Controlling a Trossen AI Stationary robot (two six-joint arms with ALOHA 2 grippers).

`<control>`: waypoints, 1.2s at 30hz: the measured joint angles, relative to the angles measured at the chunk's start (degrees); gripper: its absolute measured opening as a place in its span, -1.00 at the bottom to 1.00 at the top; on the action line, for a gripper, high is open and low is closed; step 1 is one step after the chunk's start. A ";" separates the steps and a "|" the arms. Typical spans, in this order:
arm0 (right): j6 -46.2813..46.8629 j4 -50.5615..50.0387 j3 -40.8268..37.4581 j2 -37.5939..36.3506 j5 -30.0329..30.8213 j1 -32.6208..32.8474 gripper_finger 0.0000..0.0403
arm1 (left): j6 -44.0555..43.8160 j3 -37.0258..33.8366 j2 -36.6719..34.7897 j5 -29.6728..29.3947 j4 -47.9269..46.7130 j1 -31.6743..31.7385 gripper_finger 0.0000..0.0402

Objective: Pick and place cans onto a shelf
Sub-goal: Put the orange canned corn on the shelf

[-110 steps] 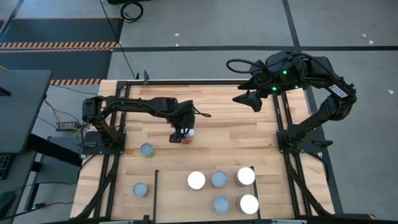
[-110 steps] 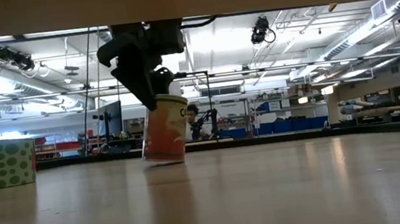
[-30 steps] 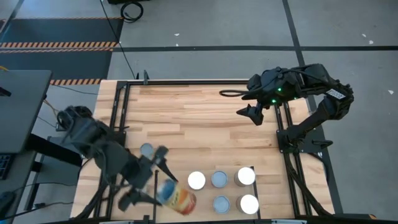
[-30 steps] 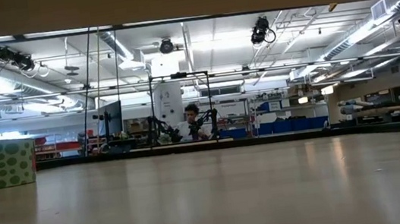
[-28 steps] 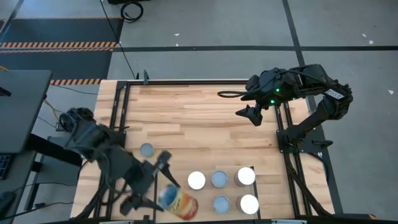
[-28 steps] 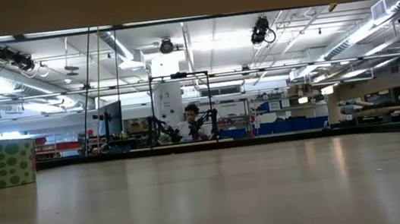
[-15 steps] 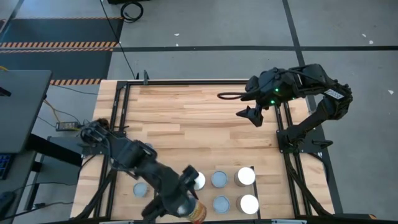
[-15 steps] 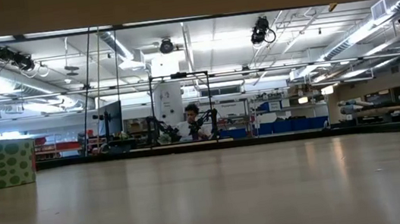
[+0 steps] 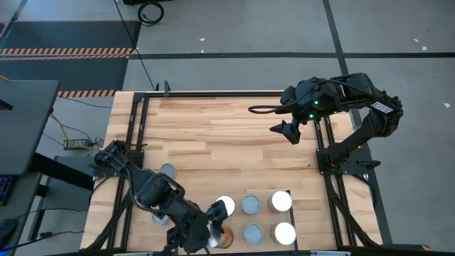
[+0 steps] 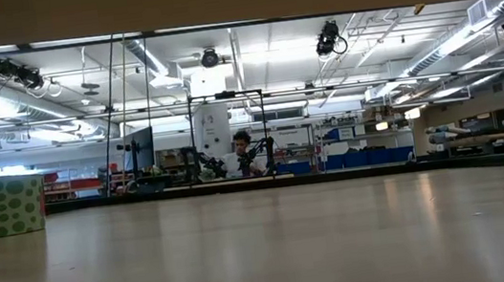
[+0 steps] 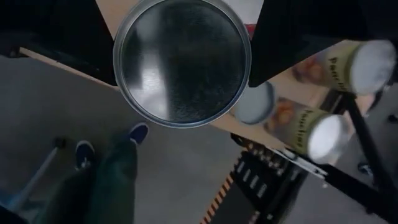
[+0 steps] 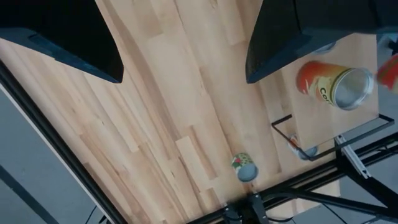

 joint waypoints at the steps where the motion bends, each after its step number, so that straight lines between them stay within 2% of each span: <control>1: 0.33 0.00 0.00 0.00 0.00 0.00 0.72 | -0.02 -0.84 0.00 -0.04 0.20 -0.14 0.62; 9: 1.45 0.00 0.00 0.00 0.00 0.00 0.72 | -1.08 -5.99 0.10 -3.67 4.84 -0.02 0.63; 16: 1.57 0.63 0.00 0.00 -0.03 0.00 0.72 | 0.82 -6.19 3.87 -1.85 5.75 -0.92 0.63; 31: 3.79 0.88 0.00 0.00 -0.03 0.11 0.72 | 2.61 -6.12 3.48 0.16 2.92 0.18 0.65; 36: 4.03 0.87 0.00 0.00 -0.04 0.11 0.72 | 2.76 -6.12 3.48 0.65 3.30 0.18 0.75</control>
